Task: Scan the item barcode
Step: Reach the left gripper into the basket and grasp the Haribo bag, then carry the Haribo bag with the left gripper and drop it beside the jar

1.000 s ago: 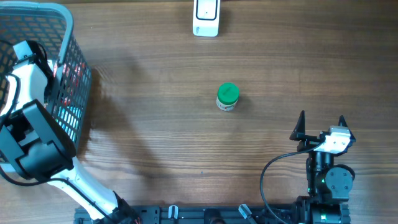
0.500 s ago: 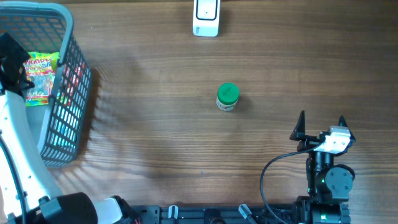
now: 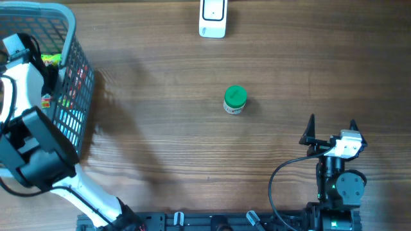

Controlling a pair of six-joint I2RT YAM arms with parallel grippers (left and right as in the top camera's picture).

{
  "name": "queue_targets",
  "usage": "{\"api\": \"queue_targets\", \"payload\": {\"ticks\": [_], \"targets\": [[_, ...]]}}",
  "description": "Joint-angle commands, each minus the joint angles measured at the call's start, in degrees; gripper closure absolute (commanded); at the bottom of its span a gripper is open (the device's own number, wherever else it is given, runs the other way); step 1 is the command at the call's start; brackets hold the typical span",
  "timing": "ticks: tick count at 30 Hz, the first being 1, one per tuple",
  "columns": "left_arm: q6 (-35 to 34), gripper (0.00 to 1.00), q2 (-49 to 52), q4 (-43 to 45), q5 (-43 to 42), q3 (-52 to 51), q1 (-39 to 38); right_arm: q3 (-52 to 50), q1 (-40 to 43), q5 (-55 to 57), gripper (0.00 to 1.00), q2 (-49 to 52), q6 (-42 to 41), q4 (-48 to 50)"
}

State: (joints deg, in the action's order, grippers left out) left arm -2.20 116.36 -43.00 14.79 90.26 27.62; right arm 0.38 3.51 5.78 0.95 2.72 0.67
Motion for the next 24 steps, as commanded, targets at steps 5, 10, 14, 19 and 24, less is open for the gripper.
{"api": "queue_targets", "payload": {"ticks": [5,10,14,19,24], "targets": [[2.89,0.13,8.57,3.26,0.50,-0.26,0.94,-0.09,-0.13,-0.68,0.00,-0.37,0.28,0.17],[3.28,0.96,9.35,4.68,-4.09,-0.31,2.19,-0.09,-0.13,-0.68,0.00,-0.37,0.26,0.17],[2.08,0.96,7.34,3.02,-9.42,0.04,3.48,-0.09,-0.13,-0.68,0.00,-0.37,0.31,0.17],[1.53,0.96,-10.91,2.73,-16.22,0.81,3.80,-0.09,-0.13,-0.68,0.00,-0.37,0.28,0.17],[1.33,0.96,-15.91,-0.11,-24.92,0.81,4.07,-0.09,-0.13,-0.68,0.00,-0.37,0.31,0.17]]}}
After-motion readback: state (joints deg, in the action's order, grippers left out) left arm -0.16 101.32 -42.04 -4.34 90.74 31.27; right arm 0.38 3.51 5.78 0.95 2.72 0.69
